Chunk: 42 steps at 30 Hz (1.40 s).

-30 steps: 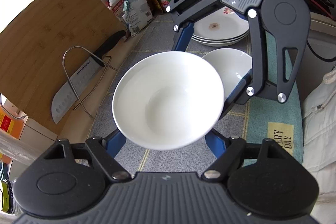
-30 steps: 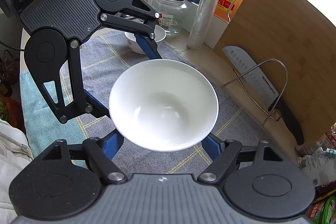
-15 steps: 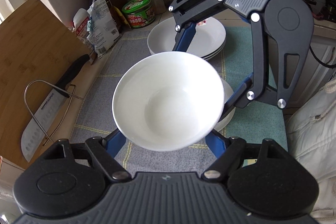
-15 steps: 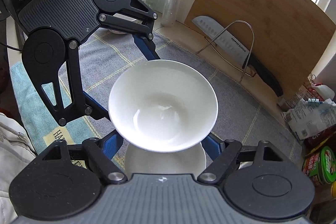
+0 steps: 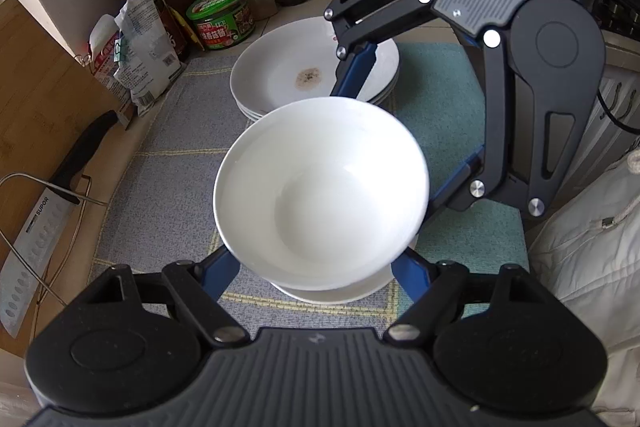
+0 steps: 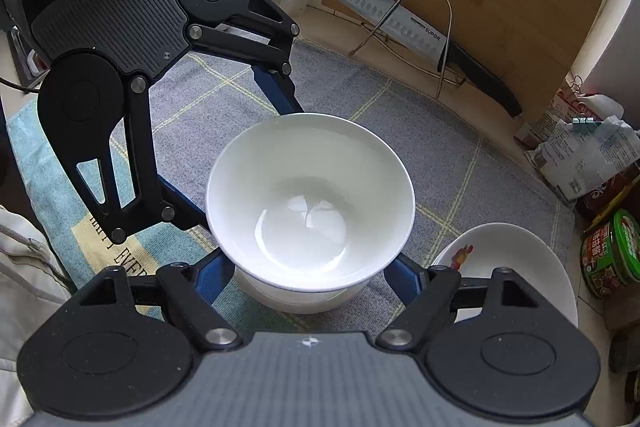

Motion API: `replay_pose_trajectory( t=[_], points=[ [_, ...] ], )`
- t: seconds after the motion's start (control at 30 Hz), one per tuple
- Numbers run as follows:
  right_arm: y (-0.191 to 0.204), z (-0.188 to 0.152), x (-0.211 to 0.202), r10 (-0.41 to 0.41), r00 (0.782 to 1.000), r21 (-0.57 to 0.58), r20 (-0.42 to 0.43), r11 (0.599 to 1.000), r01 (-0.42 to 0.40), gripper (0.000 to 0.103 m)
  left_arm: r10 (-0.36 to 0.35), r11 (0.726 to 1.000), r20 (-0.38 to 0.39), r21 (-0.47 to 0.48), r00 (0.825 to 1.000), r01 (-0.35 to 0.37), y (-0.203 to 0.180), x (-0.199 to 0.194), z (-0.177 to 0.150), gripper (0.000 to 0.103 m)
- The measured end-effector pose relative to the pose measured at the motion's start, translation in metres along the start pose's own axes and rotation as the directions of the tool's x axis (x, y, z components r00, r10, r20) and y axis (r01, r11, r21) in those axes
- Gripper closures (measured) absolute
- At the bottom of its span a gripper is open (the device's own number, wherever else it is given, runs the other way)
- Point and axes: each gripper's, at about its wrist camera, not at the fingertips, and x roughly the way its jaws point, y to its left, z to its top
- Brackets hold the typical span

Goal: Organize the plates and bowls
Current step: 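Lower the pink-flowered bowl into the white bowl with both grippers, then open both grippers and move them toward the remaining pink-flowered bowl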

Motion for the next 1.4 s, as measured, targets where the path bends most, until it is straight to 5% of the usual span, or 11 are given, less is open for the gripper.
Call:
replay_pose_trajectory(
  t=[0.93, 1.07, 1.4],
  points=[
    [-0.003, 0.0, 0.013, 0.031, 0.998, 0.025, -0.051, 0.999, -0.03, 0.016, -0.07, 0.997, -0.05, -0.032, 0.996, 0.069, 0.004, 0.009, 0.001, 0.019],
    [-0.003, 0.001, 0.007, 0.007, 1.0, 0.015, -0.02, 1.0, -0.007, 0.0, -0.047, 0.999, -0.036, -0.021, 0.998, 0.047, 0.003, 0.004, -0.002, 0.015],
    [-0.006, 0.0, -0.011, -0.053, 0.997, 0.096, 0.055, 0.994, 0.047, 0.0, 0.071, 0.988, 0.092, -0.145, 0.993, -0.057, 0.005, -0.041, -0.014, 0.007]
  ],
)
